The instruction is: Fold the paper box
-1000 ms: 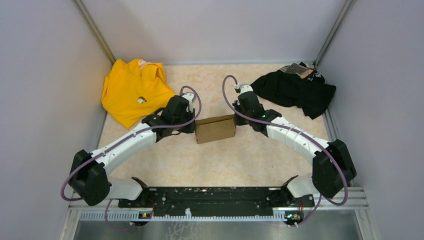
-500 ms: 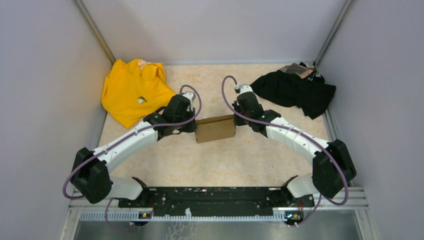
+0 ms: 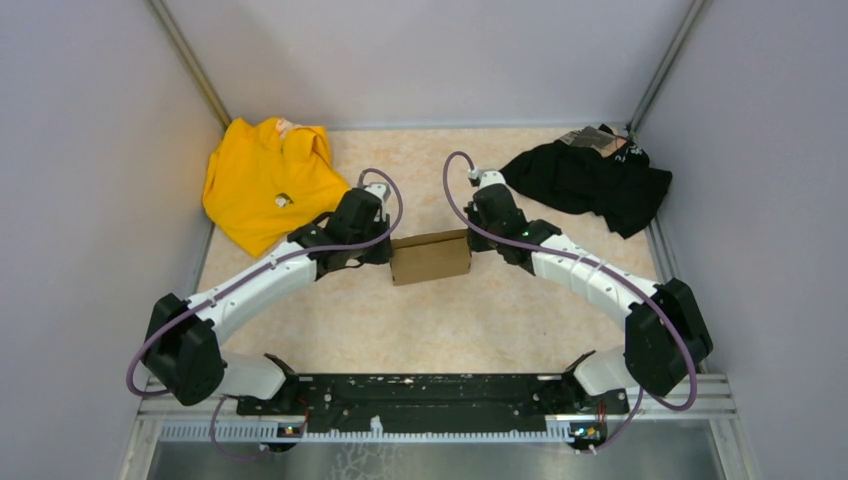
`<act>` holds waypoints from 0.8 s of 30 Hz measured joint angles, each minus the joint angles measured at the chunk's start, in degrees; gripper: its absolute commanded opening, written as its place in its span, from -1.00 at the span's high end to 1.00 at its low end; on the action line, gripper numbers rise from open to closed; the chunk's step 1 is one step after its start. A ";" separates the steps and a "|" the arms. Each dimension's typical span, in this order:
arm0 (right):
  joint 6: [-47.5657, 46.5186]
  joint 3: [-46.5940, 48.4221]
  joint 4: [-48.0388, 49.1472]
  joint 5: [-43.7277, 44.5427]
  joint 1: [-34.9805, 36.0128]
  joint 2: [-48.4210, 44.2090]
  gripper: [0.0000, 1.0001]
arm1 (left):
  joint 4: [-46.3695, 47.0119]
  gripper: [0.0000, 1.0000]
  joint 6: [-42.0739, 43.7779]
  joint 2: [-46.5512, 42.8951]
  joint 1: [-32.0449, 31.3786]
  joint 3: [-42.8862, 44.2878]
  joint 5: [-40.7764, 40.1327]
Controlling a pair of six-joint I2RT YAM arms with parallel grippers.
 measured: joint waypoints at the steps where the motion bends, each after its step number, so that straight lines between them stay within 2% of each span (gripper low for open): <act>1: 0.00 0.00 0.00 0.00 0.00 0.00 1.00 | 0.00 0.58 -0.04 0.00 0.00 0.00 0.02; 24: 0.22 0.00 -0.04 0.66 0.13 0.00 1.00 | 0.22 0.61 -2.10 0.92 0.02 0.00 -0.22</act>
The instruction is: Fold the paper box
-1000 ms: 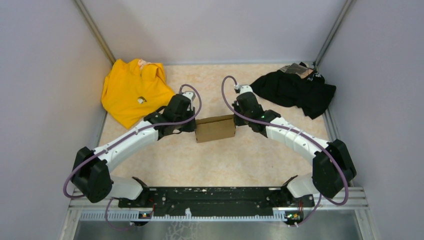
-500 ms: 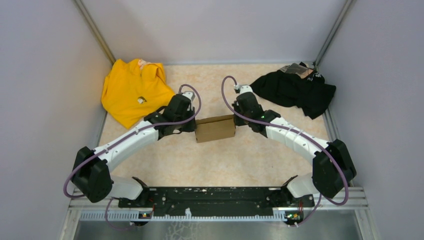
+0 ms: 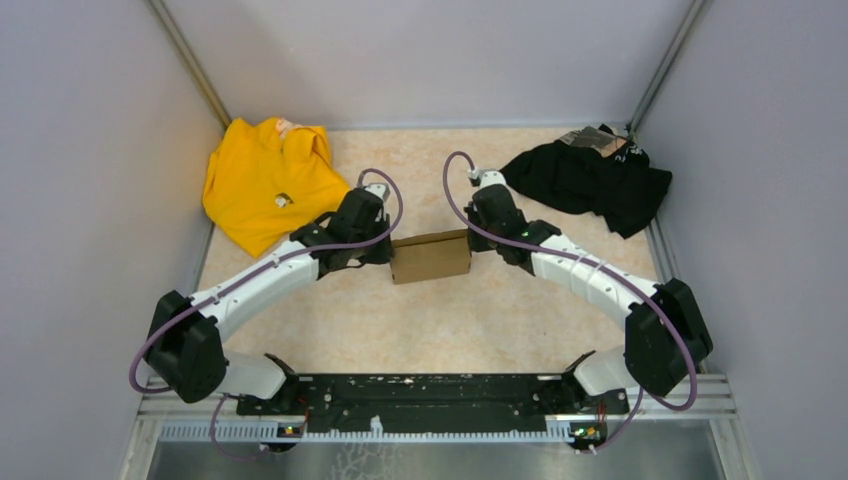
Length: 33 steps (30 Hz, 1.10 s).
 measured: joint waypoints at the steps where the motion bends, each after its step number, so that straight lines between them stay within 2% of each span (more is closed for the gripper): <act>1: 0.15 -0.02 0.02 0.09 0.04 0.00 1.00 | 0.02 0.61 -0.02 0.00 -0.02 0.00 -0.02; 27: 3.06 -6.93 9.05 2.49 1.27 -3.08 1.00 | 5.22 0.65 -0.50 -1.01 0.00 -4.85 -0.20; 33: 3.78 -11.02 10.08 1.86 1.46 -3.56 1.00 | 6.25 0.65 -0.48 -1.01 -0.17 -5.27 -0.15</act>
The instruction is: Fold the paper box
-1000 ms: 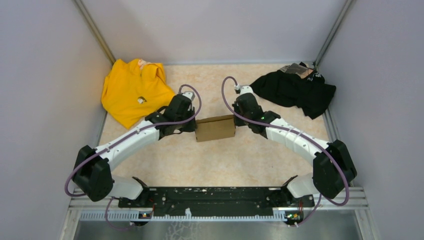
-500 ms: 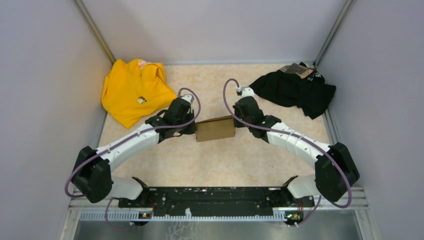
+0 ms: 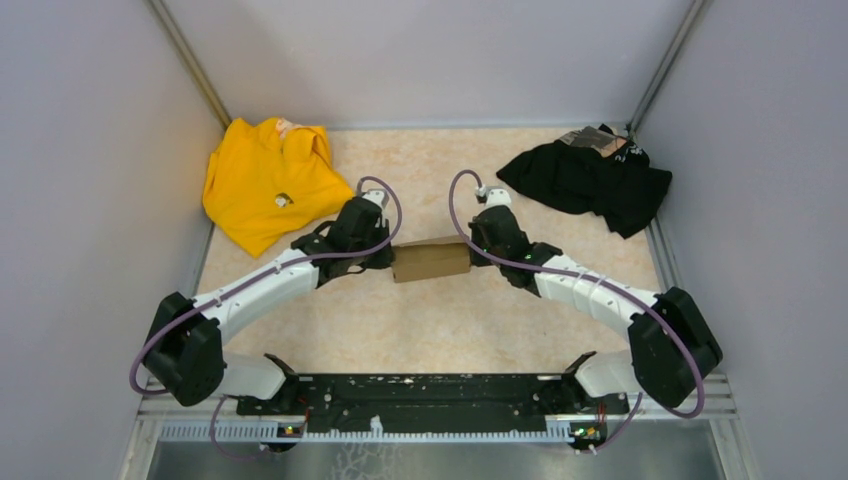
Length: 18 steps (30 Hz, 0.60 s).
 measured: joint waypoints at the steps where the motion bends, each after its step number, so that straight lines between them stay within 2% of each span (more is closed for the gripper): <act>1: 0.02 -0.11 0.09 0.00 0.00 0.00 1.00 | 0.15 0.65 0.00 0.00 -0.04 -0.11 0.00; 5: 0.04 -0.48 0.55 0.02 0.02 -0.22 1.00 | 0.37 0.62 0.02 0.00 -0.07 -0.22 0.00; 8: 0.02 -0.61 0.59 0.07 0.02 -0.42 1.00 | 0.44 0.33 0.15 0.00 -0.07 -0.22 0.04; 9: 0.04 -0.61 0.57 0.07 0.02 -0.44 0.92 | 0.39 0.26 0.31 0.00 -0.07 -0.22 0.04; 11: 0.00 -0.57 0.39 0.13 0.02 -0.44 0.64 | 0.09 0.20 0.46 0.00 -0.09 -0.22 0.20; 16: -0.11 -0.48 -1.62 0.55 0.00 -1.03 0.29 | -0.98 0.18 0.72 -0.04 -0.15 -0.44 0.37; 18: -0.24 -0.48 -3.06 0.70 0.00 -1.70 0.21 | -1.27 0.18 0.72 -0.11 -0.15 -0.55 0.44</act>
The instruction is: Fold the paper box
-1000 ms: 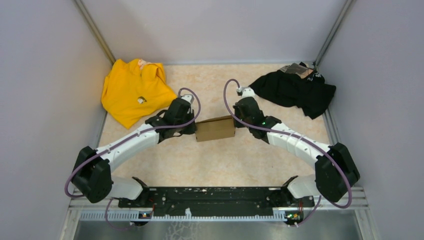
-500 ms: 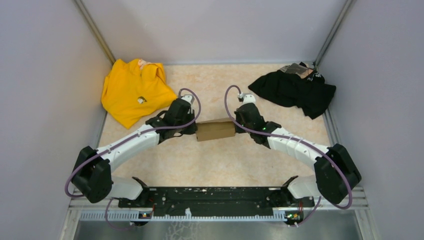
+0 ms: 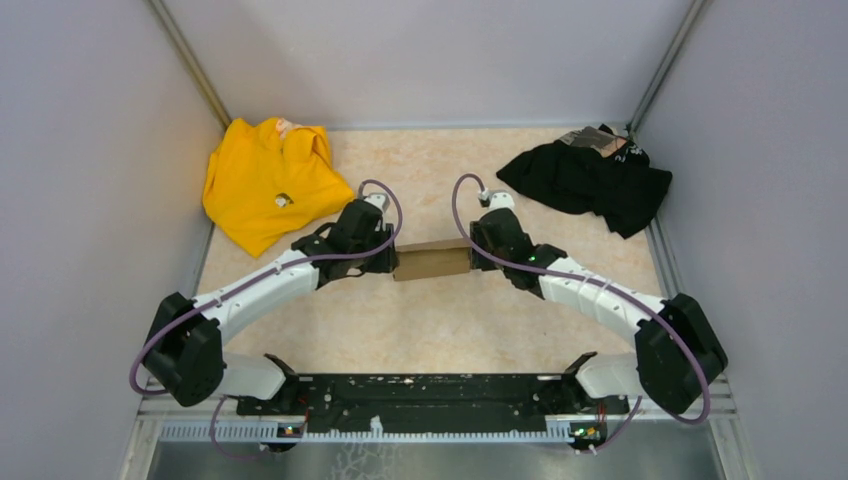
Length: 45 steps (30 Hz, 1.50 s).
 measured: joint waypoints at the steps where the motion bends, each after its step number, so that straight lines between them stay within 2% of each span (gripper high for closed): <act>1: -0.20 0.00 -0.79 0.02 0.00 -0.37 0.18 | -0.07 0.18 0.00 -0.07 -0.02 0.00 0.00; 12: -2.14 4.52 -8.44 -2.45 0.00 -2.51 0.04 | -0.22 0.15 0.68 -0.83 0.00 -0.70 0.85; 16: -2.43 6.71 -9.01 -4.31 0.00 -2.71 0.03 | -0.22 0.28 1.07 -0.83 -0.02 -0.70 1.33; 21: -2.93 9.90 -10.36 -5.75 0.00 -2.69 0.26 | -0.28 0.58 1.29 -1.31 -0.02 -0.70 1.75; 23: -3.28 11.91 -10.64 -6.29 0.00 -2.40 0.37 | -0.33 0.62 1.29 -2.08 -0.02 -0.70 1.97; 32: -3.89 18.73 -10.73 -9.25 0.00 5.51 0.48 | -1.62 0.59 1.27 -7.21 -0.02 -0.11 2.21; 38: -3.85 18.14 -11.61 -10.58 0.00 8.33 0.56 | -2.84 0.56 1.29 -7.43 -0.02 4.20 2.19; 45: -3.37 12.22 -7.87 -10.80 0.35 8.02 0.57 | -2.64 0.56 1.20 -6.19 0.00 7.30 2.51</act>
